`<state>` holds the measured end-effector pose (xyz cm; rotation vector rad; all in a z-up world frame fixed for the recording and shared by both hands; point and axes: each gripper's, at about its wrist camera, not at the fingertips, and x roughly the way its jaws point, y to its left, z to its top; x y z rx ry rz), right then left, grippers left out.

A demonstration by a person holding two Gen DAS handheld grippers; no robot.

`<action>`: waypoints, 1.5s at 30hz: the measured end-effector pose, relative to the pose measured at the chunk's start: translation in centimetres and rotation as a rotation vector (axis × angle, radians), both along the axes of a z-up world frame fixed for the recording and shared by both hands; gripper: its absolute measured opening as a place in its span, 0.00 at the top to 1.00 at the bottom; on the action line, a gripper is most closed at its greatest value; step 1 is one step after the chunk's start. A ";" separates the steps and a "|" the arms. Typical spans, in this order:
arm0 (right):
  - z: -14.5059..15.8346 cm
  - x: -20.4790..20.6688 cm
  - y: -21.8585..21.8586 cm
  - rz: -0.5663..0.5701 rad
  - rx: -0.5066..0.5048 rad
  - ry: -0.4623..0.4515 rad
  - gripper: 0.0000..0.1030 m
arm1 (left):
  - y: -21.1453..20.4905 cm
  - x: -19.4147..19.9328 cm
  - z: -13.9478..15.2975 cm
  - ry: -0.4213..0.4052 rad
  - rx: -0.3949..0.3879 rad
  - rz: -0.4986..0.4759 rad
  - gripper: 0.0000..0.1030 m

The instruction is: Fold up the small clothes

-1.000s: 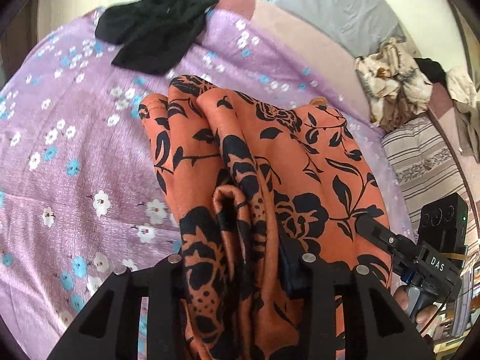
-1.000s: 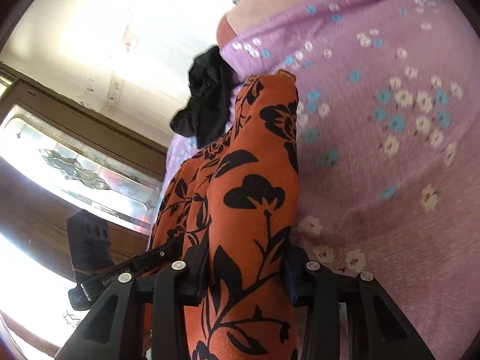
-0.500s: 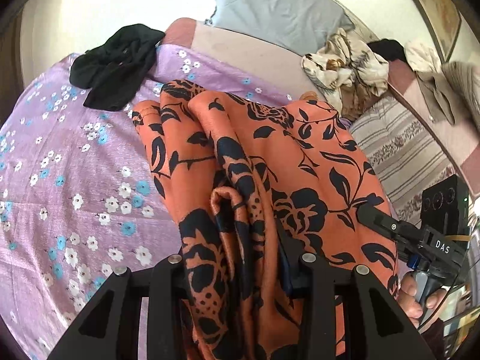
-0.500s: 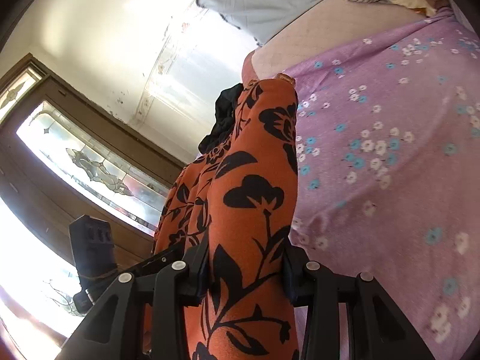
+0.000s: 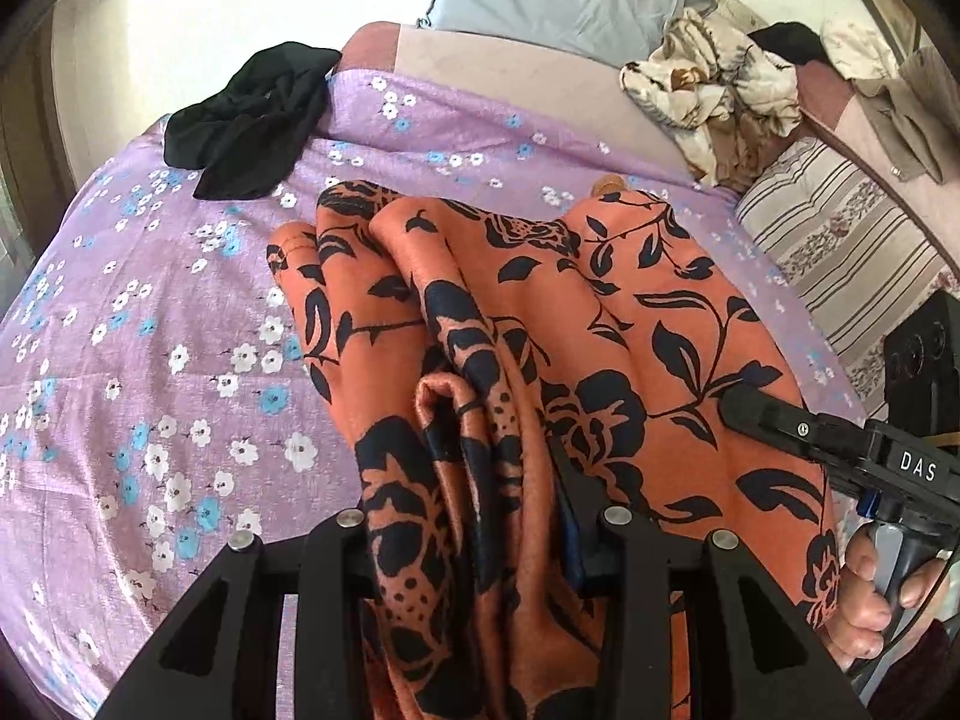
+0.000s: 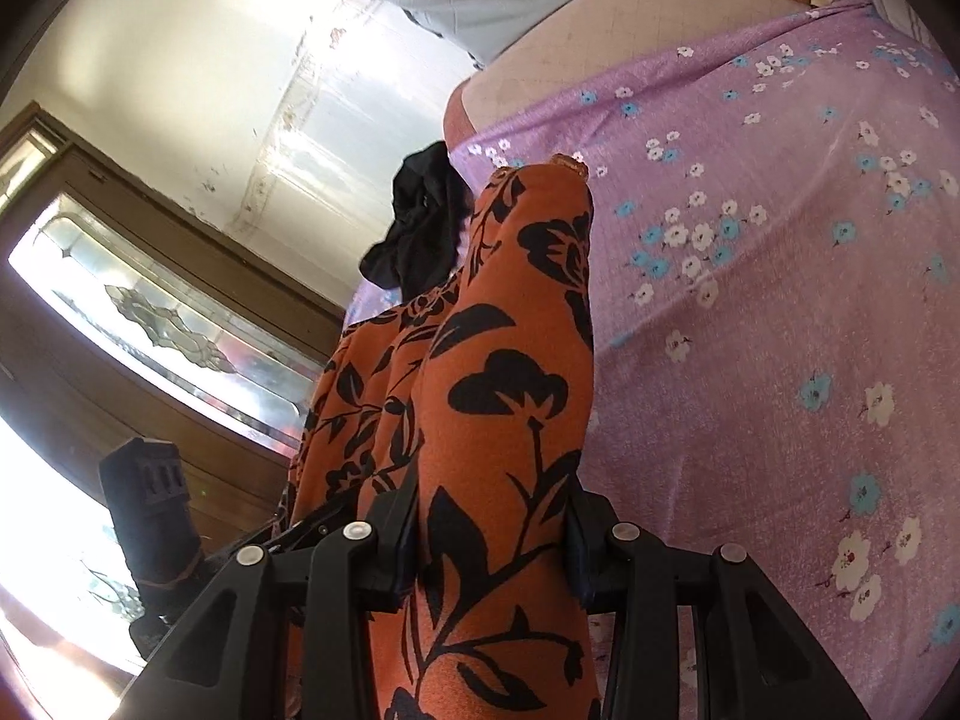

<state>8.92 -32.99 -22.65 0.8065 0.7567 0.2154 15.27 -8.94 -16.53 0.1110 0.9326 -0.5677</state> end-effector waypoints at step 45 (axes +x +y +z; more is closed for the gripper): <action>4.6 -6.3 6.5 -0.066 -0.405 0.015 0.52 | 3.3 -5.9 5.2 -0.367 0.254 0.265 0.14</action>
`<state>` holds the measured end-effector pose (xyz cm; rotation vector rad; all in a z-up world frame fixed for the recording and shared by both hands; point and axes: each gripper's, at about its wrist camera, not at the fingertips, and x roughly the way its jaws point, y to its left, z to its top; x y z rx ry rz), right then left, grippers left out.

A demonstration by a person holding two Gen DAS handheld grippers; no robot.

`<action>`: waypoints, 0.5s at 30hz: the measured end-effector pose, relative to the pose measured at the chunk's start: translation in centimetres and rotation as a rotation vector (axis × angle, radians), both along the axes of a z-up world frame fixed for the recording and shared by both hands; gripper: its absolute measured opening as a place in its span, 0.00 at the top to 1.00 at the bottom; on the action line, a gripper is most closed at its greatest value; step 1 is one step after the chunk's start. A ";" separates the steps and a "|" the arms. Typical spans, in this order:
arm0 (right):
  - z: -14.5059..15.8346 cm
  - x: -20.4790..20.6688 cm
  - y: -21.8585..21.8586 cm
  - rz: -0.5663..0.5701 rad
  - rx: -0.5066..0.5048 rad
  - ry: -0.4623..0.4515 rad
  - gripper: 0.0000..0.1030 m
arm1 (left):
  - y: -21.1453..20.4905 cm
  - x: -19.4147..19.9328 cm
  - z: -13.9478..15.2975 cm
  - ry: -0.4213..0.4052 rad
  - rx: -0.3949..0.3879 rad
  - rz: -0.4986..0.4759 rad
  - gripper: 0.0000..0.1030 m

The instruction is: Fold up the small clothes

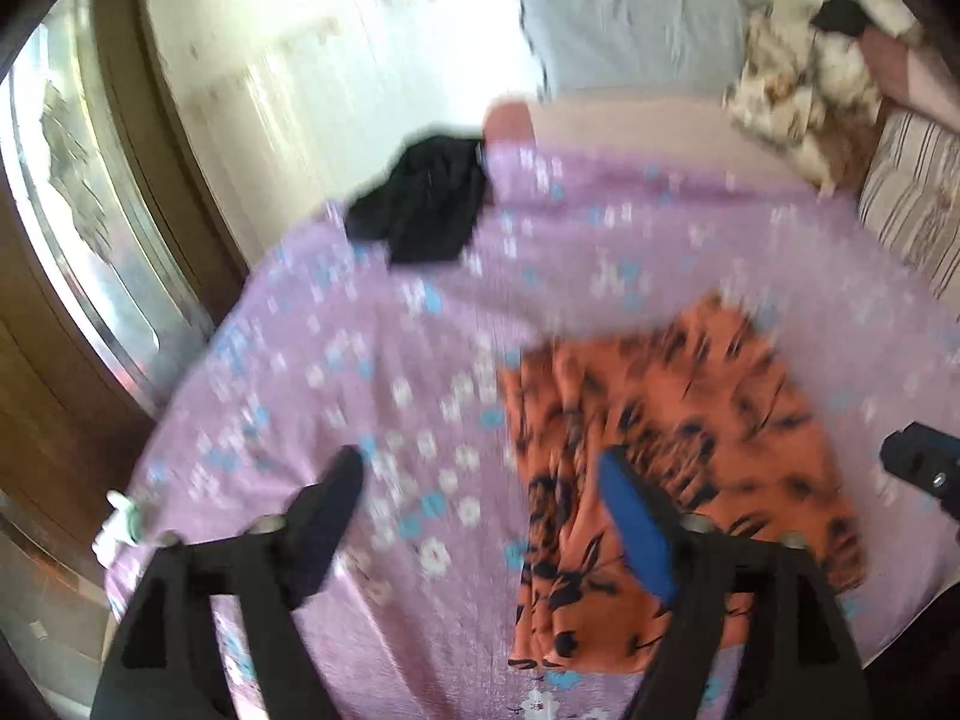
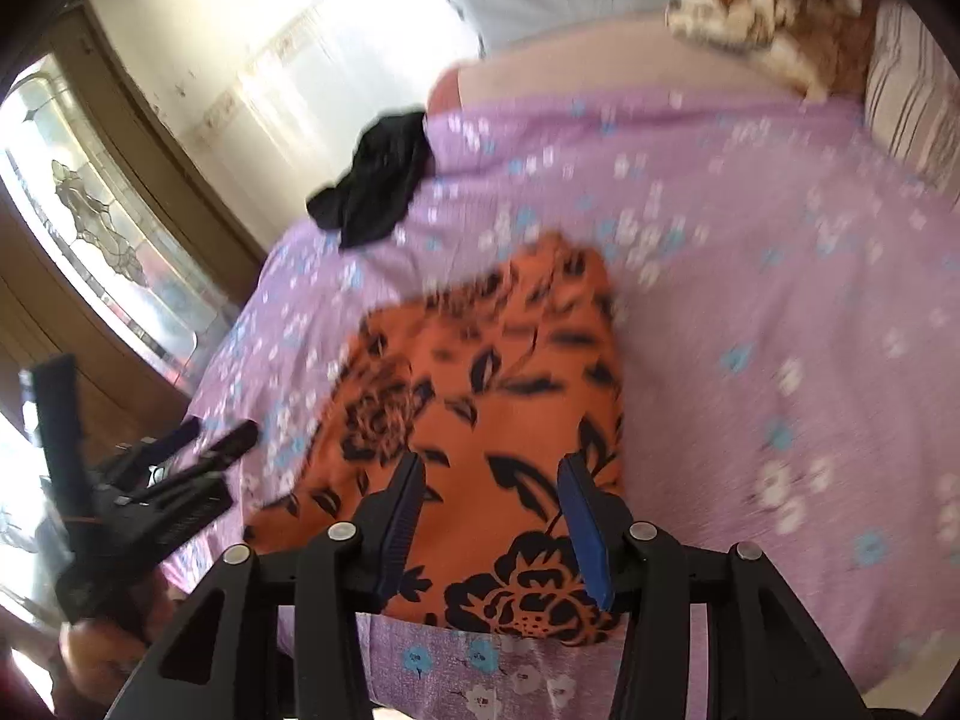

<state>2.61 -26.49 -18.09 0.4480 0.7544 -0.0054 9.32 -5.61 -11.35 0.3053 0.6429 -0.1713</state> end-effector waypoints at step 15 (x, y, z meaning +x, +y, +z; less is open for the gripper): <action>13.6 -8.5 2.6 -0.031 -0.195 -0.268 0.42 | 0.5 -8.9 11.2 -0.210 -0.106 -0.001 0.02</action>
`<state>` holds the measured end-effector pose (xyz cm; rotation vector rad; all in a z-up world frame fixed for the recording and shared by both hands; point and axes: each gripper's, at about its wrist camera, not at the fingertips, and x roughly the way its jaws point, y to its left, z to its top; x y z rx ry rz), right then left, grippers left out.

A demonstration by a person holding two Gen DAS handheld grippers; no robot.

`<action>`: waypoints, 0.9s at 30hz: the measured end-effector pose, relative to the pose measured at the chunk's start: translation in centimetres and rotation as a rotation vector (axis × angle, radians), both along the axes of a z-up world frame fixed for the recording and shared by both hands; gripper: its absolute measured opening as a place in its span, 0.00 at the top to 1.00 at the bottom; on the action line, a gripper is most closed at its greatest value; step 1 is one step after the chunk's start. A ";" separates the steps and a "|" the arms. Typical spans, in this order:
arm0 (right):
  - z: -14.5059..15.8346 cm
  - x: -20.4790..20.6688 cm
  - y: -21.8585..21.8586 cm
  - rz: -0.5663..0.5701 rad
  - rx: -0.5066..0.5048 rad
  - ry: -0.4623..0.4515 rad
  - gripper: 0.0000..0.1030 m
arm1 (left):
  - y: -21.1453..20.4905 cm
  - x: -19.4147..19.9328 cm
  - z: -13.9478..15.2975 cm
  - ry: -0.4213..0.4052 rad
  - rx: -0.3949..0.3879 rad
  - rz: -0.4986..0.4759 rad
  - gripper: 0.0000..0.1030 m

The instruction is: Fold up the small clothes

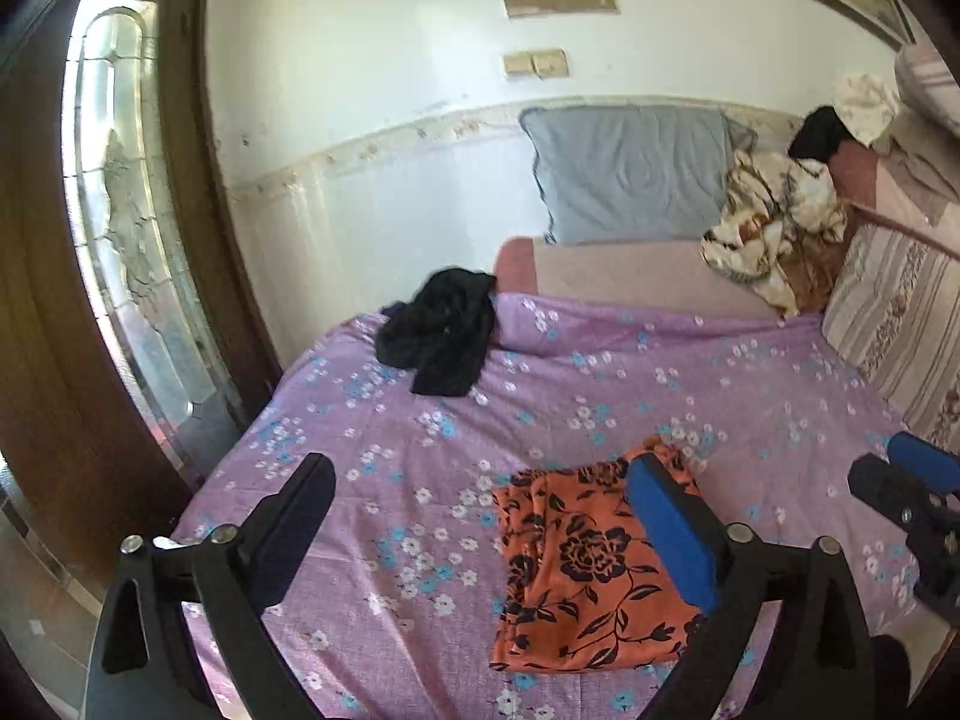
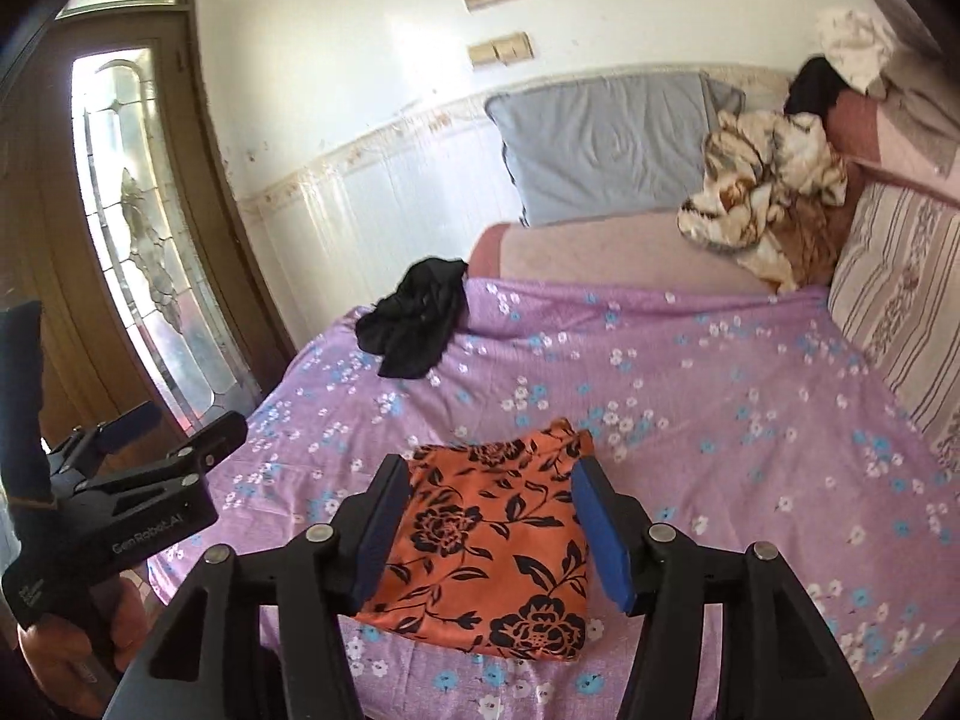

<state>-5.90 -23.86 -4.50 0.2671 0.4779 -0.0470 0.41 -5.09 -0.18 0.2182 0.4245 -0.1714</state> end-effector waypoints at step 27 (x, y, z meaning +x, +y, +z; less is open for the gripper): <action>2.7 -3.9 4.3 0.041 -0.075 -0.083 0.35 | 2.6 -6.5 5.3 -0.111 -0.061 0.030 0.00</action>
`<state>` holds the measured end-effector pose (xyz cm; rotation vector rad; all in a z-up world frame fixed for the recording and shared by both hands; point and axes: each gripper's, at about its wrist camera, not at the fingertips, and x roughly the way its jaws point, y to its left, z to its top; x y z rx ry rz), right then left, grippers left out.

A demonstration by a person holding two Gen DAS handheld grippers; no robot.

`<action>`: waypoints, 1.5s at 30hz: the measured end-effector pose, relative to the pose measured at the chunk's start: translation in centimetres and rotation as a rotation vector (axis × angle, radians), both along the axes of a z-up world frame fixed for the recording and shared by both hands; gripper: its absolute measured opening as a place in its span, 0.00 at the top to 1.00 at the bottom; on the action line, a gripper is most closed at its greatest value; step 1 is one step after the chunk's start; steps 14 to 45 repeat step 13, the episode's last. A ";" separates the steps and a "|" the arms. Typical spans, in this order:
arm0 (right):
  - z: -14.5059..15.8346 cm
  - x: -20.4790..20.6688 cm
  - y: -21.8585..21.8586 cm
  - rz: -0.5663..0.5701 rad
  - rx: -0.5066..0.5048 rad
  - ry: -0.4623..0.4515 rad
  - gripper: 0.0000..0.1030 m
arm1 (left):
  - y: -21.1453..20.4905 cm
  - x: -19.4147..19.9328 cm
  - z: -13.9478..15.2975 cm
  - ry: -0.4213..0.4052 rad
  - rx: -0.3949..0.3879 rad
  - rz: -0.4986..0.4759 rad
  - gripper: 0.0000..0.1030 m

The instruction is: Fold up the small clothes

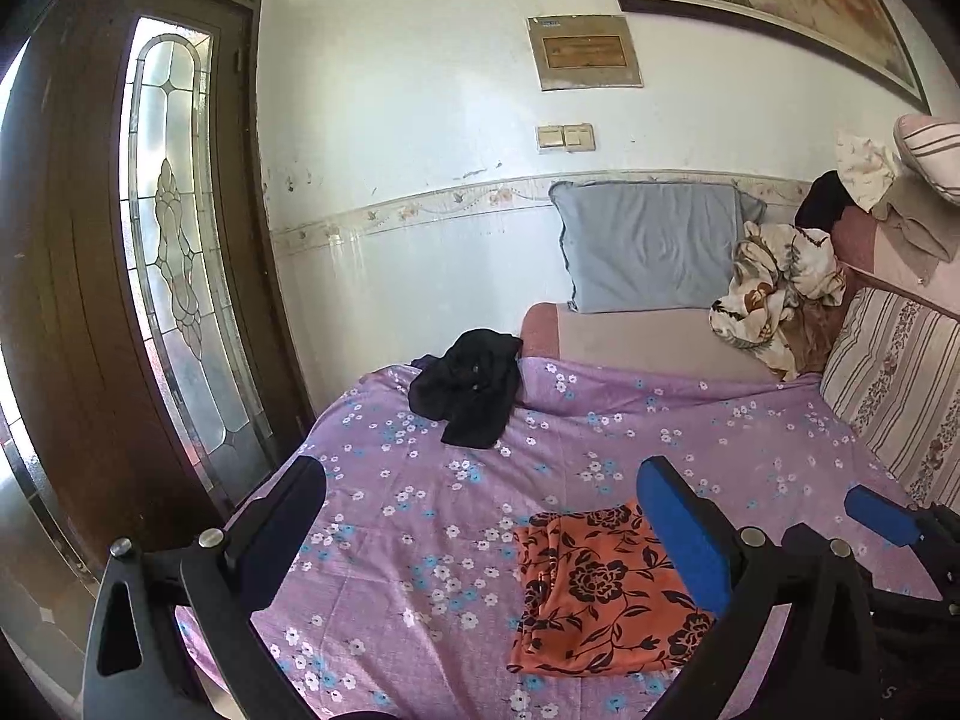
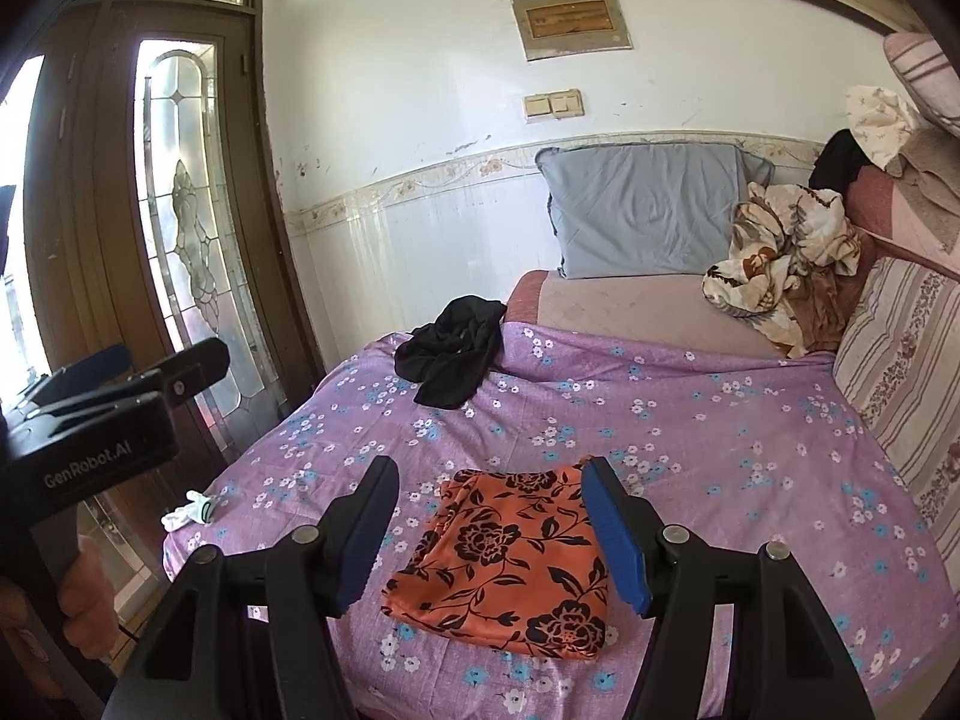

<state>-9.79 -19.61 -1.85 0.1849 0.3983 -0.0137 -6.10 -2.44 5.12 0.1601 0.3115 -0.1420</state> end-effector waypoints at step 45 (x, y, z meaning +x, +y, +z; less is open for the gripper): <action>-1.4 1.7 0.4 -0.003 -0.013 0.048 0.35 | 0.9 1.7 -1.1 0.030 -0.083 -0.091 0.00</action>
